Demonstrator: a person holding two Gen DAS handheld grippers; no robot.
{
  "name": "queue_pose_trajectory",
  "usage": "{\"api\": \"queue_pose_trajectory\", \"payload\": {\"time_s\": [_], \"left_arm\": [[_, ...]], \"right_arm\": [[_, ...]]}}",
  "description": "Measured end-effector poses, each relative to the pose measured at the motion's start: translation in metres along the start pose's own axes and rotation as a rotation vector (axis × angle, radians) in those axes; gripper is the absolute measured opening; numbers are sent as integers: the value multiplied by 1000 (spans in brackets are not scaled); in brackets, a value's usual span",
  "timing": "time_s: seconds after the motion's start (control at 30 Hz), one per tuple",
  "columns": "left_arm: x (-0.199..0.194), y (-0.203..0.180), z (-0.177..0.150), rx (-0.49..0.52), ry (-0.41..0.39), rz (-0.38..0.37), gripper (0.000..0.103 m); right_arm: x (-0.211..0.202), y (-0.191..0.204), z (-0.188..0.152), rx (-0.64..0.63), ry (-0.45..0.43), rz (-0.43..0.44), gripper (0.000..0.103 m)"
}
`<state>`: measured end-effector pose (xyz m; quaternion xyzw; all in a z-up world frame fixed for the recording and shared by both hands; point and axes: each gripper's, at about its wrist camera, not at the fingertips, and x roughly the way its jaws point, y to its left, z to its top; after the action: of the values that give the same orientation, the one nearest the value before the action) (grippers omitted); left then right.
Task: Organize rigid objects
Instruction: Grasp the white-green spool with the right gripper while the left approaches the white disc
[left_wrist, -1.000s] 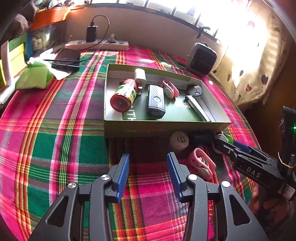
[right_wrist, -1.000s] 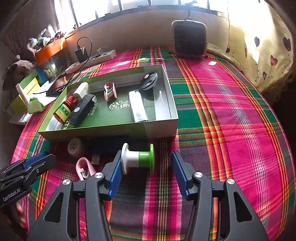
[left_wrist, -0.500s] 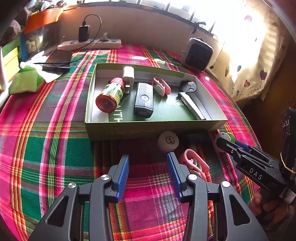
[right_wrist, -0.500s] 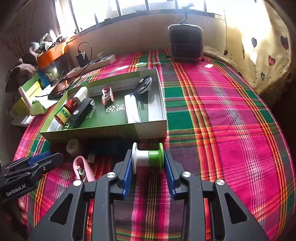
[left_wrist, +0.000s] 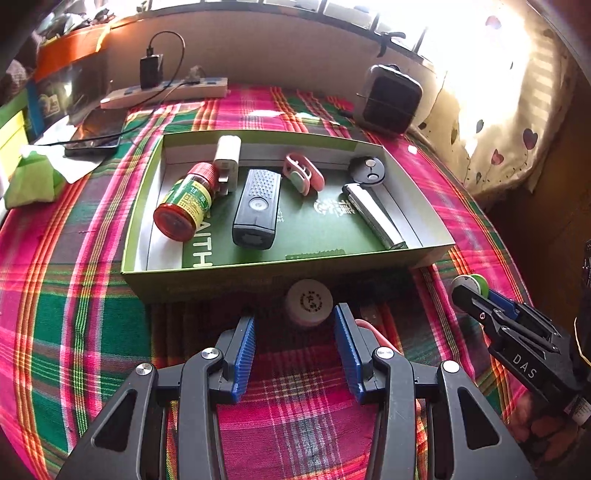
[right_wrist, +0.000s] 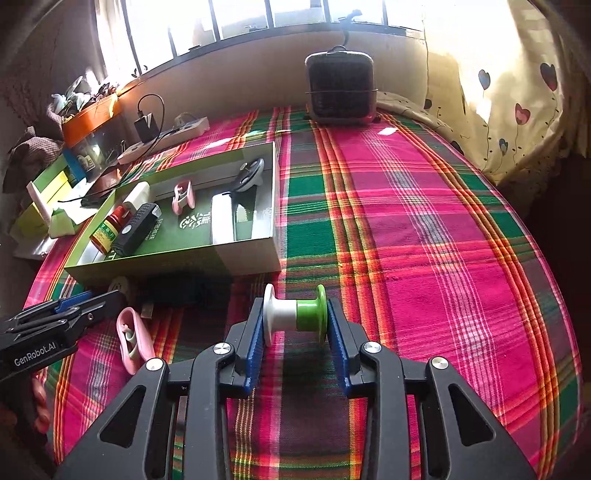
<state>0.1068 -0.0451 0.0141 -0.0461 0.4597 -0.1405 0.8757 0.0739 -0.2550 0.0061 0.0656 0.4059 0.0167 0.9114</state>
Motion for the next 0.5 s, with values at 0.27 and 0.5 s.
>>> {"api": "queue_pose_trajectory", "payload": {"time_s": [0.27, 0.5], "left_arm": [[9, -9, 5, 22, 1, 39, 41], [11, -15, 5, 53, -9, 81, 41]], "right_arm": [[1, -5, 0, 13, 0, 21, 33], [1, -7, 0, 20, 0, 34, 33]]}}
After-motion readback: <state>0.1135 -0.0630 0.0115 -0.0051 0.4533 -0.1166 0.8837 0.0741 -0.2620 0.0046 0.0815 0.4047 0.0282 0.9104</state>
